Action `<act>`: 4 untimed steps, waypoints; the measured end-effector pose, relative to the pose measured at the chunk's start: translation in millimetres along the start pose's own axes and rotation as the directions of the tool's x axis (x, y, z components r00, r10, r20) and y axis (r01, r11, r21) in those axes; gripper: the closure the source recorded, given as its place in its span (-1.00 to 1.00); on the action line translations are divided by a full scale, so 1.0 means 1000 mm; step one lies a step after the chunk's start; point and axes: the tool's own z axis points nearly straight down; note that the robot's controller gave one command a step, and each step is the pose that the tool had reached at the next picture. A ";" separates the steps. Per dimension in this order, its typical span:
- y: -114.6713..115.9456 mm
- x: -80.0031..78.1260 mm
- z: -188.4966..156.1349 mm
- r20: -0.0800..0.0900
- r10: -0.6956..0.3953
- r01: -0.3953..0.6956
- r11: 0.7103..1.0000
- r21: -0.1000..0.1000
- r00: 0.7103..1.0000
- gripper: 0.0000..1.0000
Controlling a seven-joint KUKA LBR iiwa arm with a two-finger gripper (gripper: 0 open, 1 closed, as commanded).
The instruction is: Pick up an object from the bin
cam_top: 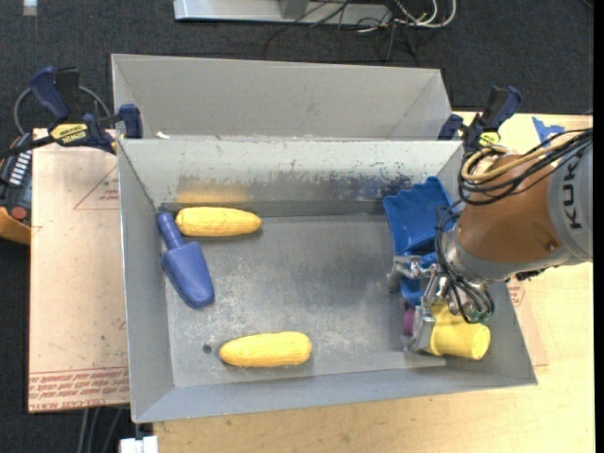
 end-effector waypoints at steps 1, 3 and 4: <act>0.004 0.000 0.000 -0.001 -0.012 0.012 1.000 0.000 1.000 1.00; 0.004 0.000 0.001 -0.001 -0.011 0.011 1.000 0.000 1.000 1.00; 0.004 0.000 0.001 -0.001 -0.011 0.011 1.000 0.000 1.000 1.00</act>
Offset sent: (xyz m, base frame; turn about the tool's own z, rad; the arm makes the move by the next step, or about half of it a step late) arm 0.0000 0.0000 0.0000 0.0000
